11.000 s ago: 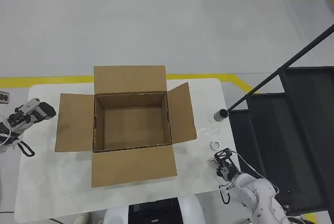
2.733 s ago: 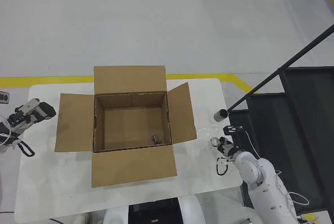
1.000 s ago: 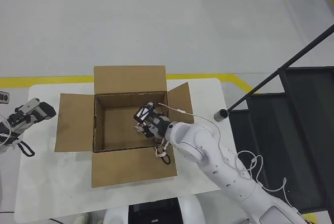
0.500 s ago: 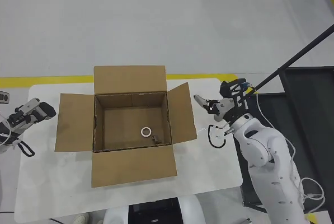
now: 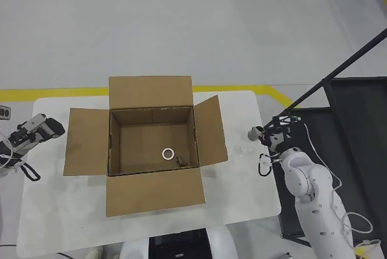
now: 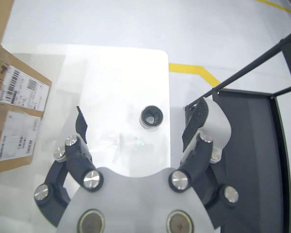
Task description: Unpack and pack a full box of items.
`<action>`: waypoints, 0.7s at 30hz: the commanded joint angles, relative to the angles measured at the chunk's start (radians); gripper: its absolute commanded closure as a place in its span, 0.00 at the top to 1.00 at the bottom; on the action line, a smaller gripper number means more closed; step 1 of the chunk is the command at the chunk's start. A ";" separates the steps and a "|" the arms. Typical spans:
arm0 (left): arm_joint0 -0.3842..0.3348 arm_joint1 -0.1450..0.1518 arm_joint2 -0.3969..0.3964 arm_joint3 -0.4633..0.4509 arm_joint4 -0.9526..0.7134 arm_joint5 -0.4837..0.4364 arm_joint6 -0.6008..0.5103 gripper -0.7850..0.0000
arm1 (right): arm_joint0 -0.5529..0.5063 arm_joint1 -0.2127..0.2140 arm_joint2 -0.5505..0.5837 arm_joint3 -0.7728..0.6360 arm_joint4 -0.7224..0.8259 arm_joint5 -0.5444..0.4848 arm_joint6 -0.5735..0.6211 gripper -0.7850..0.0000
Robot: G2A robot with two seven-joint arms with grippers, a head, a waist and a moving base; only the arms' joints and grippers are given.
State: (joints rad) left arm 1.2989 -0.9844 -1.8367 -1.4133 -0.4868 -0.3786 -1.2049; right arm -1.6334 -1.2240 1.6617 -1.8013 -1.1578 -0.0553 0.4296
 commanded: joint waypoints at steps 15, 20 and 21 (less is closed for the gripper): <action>0.000 0.000 0.000 0.000 0.000 0.000 0.000 1.00 | 0.140 -0.010 -0.096 0.287 -0.009 0.029 -0.024 1.00; 0.000 0.000 0.000 0.000 0.000 0.000 0.000 1.00 | 0.197 -0.015 -0.141 0.351 -0.032 0.036 -0.030 1.00; 0.000 0.000 0.000 0.000 0.000 0.000 0.000 1.00 | 0.207 -0.016 -0.148 0.362 -0.034 0.041 -0.033 1.00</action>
State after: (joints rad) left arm 1.2989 -0.9844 -1.8367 -1.4133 -0.4868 -0.3786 -1.2049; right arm -1.4367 -1.2388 1.5205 -1.4503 -1.1905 -0.0195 0.3986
